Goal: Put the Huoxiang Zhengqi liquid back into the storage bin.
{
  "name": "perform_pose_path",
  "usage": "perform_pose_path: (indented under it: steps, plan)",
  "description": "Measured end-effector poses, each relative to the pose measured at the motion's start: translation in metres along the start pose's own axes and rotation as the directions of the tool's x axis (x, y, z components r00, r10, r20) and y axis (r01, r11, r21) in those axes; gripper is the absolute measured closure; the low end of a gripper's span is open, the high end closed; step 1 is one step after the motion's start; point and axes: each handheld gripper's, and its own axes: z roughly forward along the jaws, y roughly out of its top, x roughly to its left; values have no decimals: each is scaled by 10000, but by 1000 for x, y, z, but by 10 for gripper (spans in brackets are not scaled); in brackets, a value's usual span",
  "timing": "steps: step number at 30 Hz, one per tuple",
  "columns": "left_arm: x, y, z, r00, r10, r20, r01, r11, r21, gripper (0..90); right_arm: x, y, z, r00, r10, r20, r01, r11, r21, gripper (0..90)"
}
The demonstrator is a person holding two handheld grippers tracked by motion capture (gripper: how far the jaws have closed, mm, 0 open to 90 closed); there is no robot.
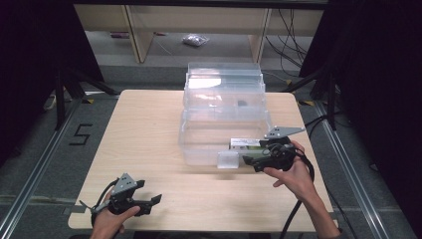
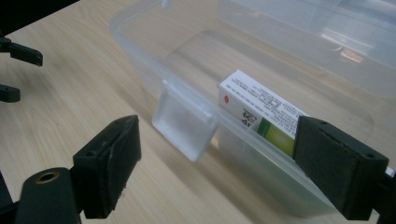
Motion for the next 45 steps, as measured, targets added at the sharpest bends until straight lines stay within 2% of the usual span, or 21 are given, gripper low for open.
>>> perform_pose_path:
  steps: [3, 5, 9, 10, 11, 13, 21, 22, 23, 24, 28, 29, 33, 34, 35, 37, 38, 42, 43, 44, 45]
  plan:
    - [0, 0, -1, 10000, 28, -55, -28, 10000, 35, 149, 1, -4, 0, 10000, 17, -25, -17, 10000, 65, 164]
    - [0, 0, 0, 10000, -48, -55, 48, 10000, -10, 149, 0, -7, 0, 9997, -249, 59, 250, 9996, -95, 164]
    - [0, 0, 0, 10000, 26, -67, -26, 10000, 80, 149, 3, -12, 0, 9999, 150, -41, -150, 9999, -16, 163]
    - [0, 0, 1, 10000, 48, 9, -48, 10000, 62, 149, 1, -15, 2, 9995, -299, -105, 297, 9994, -168, 163]
    - [0, 0, 1, 10000, 21, 5, -21, 10000, 50, 149, 6, -17, 2, 9997, 233, -121, -234, 9997, -93, 163]
    - [0, 0, 1, 10000, 38, -6, -38, 10000, 64, 149, 5, -18, 2, 9998, -40, -173, 40, 10000, -49, 163]
    - [-1, 0, 1, 10000, -2, -74, 3, 10000, 51, 149, 7, -29, 0, 9995, 262, -153, -267, 9992, -312, 161]
    - [-1, 0, 1, 10000, -2, -73, 2, 10000, 18, 149, 4, -30, 1, 9999, -11, -102, 8, 9994, -357, 161]
    - [0, 0, 0, 9999, 61, -86, -60, 10000, 67, 149, 6, -32, 1, 9995, 260, -175, -264, 9994, -240, 161]
    - [0, 0, 1, 10000, 49, -53, -49, 10000, 68, 149, 5, -33, 2, 9999, 117, -97, -119, 9995, -278, 161]
    - [0, 0, 1, 10000, 60, -45, -59, 10000, 68, 149, 6, -39, 4, 9982, 518, -314, -526, 9983, -243, 161]
    - [0, 0, 0, 9999, 74, -99, -73, 9999, 95, 149, 4, -40, 4, 9992, 236, -310, -246, 9991, -339, 161]
    - [0, 0, 1, 10000, 61, -38, -60, 10000, 75, 149, 5, -44, 4, 9989, 332, -331, -344, 9988, -360, 161]
    - [-1, 0, 0, 9999, 62, -93, -61, 9999, 104, 149, 8, -45, 4, 9966, 731, -383, -738, 9971, -182, 161]
    - [-1, 0, 0, 9999, 78, -81, -78, 9999, 101, 149, 5, -46, 6, 9979, 457, -470, -472, 9984, -325, 161]
    - [0, 0, 1, 10000, 61, -63, -61, 10000, 74, 149, 7, -48, 7, 9973, 584, -454, -598, 9978, -294, 161]
    - [0, 0, 1, 9999, 77, -79, -77, 9999, 77, 149, 5, -48, 7, 9991, 317, -290, -327, 9989, -326, 161]
    - [-1, 0, 0, 9999, 103, -53, -103, 9999, 56, 149, 8, -51, 10, 9968, 611, -521, -629, 9975, -328, 161]
    - [-1, 0, 0, 9999, 97, -25, -97, 9999, 43, 149, 6, -51, 10, 9988, 317, -381, -332, 9986, -400, 161]
    - [-1, 0, 0, 10000, 57, -24, -57, 10000, 15, 149, 8, -52, 10, 9973, 602, -415, -618, 9973, -385, 161]
    - [-1, 0, 0, 10000, 39, -20, -39, 10000, -7, 149, 8, -53, 11, 9977, 543, -405, -556, 9979, -326, 161]
